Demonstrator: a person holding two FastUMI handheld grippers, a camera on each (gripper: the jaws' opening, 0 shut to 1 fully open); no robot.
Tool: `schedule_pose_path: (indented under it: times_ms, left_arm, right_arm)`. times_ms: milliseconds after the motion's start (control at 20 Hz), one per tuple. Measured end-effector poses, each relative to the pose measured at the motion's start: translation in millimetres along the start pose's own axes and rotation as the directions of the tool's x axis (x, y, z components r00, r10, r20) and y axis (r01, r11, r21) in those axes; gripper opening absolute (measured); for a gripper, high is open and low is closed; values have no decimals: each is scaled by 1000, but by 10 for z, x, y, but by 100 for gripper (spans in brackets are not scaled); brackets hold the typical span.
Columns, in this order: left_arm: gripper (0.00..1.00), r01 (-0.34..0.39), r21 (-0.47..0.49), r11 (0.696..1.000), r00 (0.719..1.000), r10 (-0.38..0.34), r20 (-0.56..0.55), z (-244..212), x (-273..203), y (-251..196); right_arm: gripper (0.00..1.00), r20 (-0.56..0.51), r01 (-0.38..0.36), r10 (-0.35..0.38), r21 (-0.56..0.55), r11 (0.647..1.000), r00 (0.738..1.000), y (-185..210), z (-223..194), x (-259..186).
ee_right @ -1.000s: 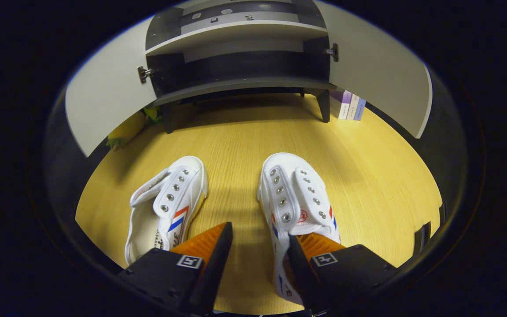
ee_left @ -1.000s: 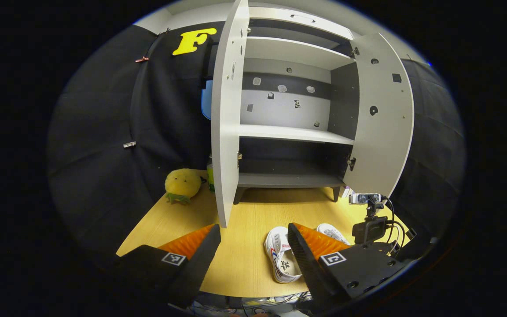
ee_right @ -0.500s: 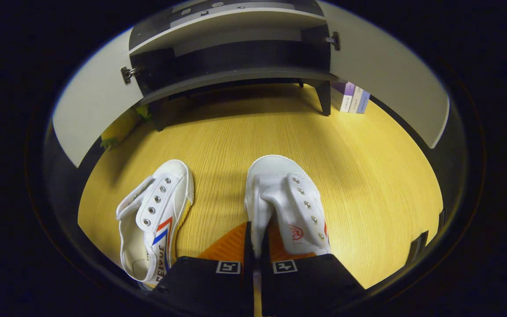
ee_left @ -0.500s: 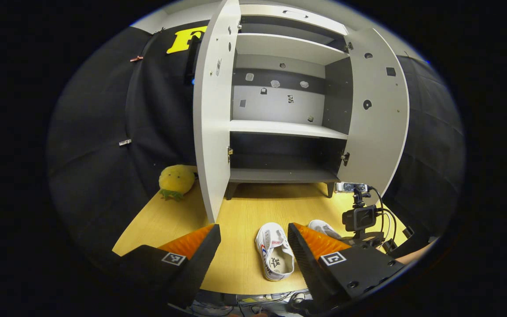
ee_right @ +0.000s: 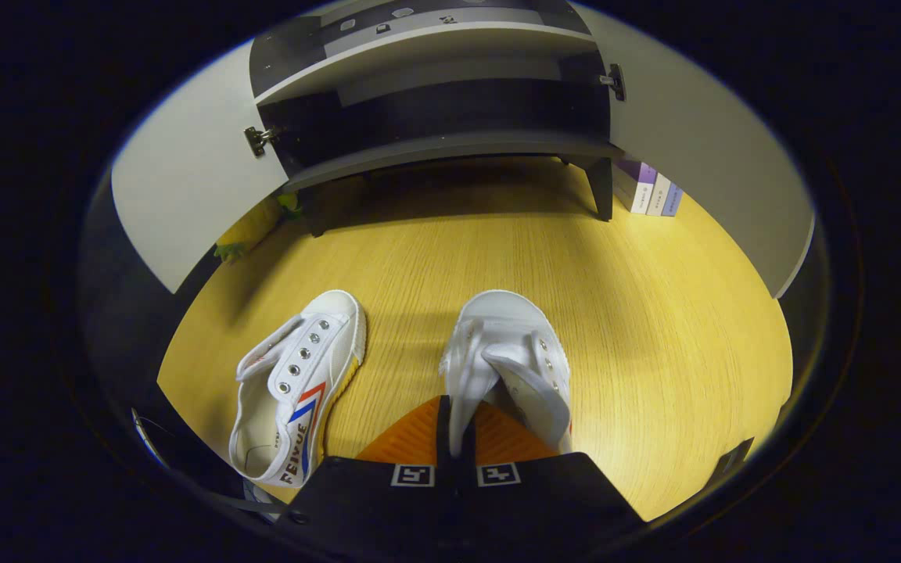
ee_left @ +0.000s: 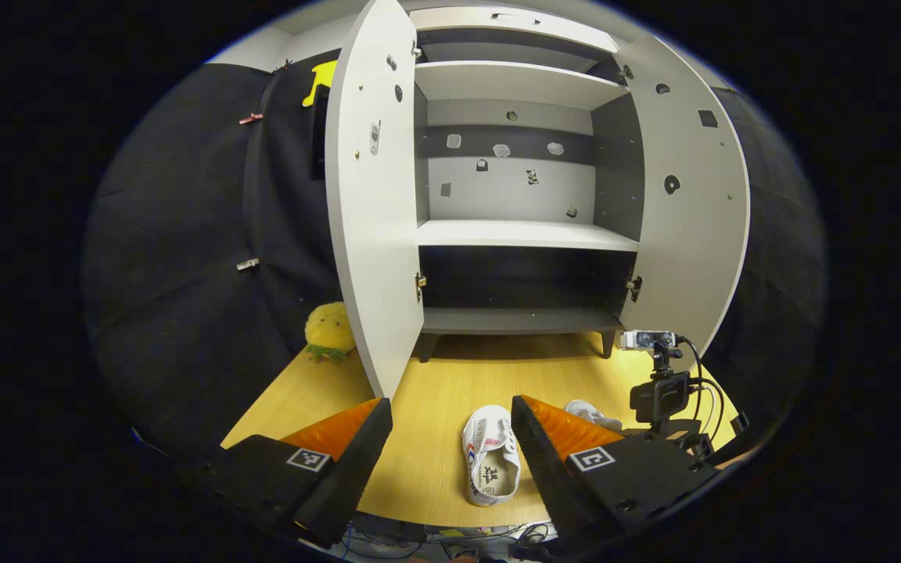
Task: Grab one shoe with the right hand and put it into the shoe cabinet, grab the other shoe with the left hand and put it into the shoe cabinet; then close the right door with the right hand and the left door with the left hand.
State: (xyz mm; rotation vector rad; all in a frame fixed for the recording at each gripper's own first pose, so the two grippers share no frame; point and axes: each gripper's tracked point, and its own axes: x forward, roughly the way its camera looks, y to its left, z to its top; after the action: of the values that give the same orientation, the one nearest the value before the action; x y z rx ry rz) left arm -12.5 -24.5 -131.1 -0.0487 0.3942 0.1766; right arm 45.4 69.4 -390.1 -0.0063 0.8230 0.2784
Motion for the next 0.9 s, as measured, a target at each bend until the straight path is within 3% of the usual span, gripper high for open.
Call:
schedule_pose_path:
  times_ms: [300,600,900]
  left_arm:
    - [94,109,52,993,993,-111,41,117,29,-97]
    - [95,245,98,965,962,-255,100,269,81,1]
    - [94,311,103,945,940,-322,117,238,98,186]
  right_arm:
    - [5,103,48,-33,-152,987,994,33,448,-353]
    - [5,239,111,-77,-132,985,968,257,1271,-884]
    - [5,362,168,-120,-104,980,924,505,2204,-1356]
